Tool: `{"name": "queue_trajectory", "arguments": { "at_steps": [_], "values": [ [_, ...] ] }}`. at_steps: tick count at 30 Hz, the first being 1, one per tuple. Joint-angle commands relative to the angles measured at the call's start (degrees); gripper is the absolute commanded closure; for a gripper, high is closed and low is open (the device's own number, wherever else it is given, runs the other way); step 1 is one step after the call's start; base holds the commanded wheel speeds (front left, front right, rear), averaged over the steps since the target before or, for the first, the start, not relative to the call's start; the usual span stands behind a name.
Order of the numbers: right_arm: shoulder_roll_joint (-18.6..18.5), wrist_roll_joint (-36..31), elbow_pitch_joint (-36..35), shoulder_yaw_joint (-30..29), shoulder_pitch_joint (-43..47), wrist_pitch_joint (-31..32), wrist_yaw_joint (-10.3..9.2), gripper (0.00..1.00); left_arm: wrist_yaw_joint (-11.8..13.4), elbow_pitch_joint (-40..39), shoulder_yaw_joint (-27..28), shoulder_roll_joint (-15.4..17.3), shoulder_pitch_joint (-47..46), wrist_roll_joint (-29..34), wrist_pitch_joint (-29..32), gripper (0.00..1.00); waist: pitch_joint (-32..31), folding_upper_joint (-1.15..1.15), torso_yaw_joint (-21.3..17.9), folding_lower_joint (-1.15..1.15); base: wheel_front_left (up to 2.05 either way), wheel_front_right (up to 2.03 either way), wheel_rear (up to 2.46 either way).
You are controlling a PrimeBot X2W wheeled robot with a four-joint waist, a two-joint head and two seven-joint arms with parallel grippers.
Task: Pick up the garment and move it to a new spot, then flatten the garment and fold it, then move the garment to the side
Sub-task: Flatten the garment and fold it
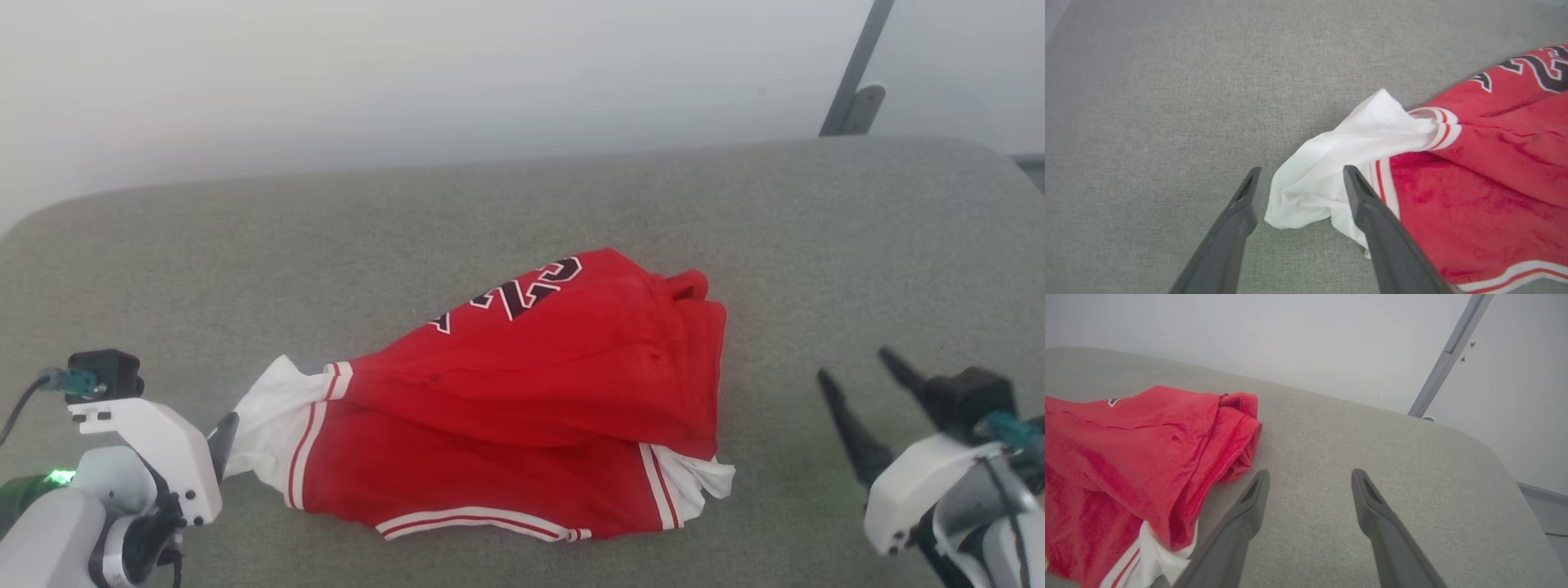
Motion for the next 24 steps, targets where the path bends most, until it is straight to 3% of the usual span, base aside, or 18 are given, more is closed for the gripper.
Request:
{"name": "queue_trajectory", "arguments": {
  "at_steps": [1,11,18,24],
  "values": [
    [-0.93,1.28,-0.67,1.32,0.92,1.11,-0.07,0.00,-0.05,-0.99,-0.12,0.62,1.15,1.52,-1.46,0.00,-0.77,0.00,0.49,0.00,0.00,0.00,0.00],
    [-3.07,4.95,-1.68,5.70,2.72,3.37,-0.07,0.00,-2.06,-3.60,-0.30,0.79,4.93,1.89,-6.97,0.00,-3.12,0.00,1.38,0.00,0.00,0.00,0.00],
    [-3.86,5.51,-2.65,6.14,2.99,3.76,-0.07,0.00,-5.99,0.09,-2.68,0.34,2.71,1.50,-5.05,0.00,-2.61,0.00,1.06,0.00,0.00,0.00,0.00],
    [-5.54,7.08,-4.88,6.93,2.48,5.09,-0.07,0.00,-7.44,5.67,-4.38,-0.16,-2.19,2.71,-2.88,0.00,0.49,0.00,0.15,0.00,0.00,0.00,0.00]
  ]
}}
